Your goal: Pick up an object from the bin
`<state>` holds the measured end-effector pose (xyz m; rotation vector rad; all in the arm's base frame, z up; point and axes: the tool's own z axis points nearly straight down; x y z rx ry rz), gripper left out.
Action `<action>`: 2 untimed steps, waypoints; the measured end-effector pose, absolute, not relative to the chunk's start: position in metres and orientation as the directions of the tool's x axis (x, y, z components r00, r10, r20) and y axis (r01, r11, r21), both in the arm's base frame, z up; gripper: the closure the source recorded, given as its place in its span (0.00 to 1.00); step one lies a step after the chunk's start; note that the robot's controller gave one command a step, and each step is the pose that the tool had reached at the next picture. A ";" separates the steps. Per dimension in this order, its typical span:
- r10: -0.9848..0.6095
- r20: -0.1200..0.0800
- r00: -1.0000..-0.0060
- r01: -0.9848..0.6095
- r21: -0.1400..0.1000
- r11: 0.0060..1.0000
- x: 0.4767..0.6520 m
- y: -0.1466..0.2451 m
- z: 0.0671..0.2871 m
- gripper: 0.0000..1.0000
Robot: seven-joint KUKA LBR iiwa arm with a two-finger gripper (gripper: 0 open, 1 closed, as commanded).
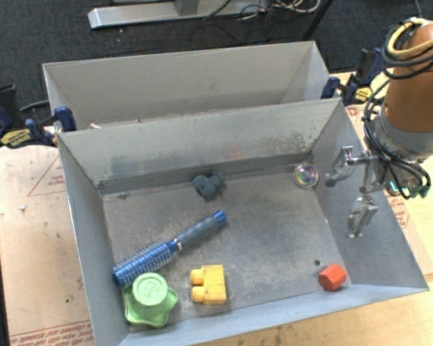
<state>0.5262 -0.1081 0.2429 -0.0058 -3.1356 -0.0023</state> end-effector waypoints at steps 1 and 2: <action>0.073 0.010 -0.997 0.073 0.004 0.997 0.493 -0.054 0.163 0.00; -0.268 -0.007 -0.963 -0.268 -0.002 0.963 0.501 -0.115 0.099 0.00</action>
Offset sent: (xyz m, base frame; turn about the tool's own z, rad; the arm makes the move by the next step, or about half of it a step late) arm -0.0305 0.0503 -0.0745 0.0743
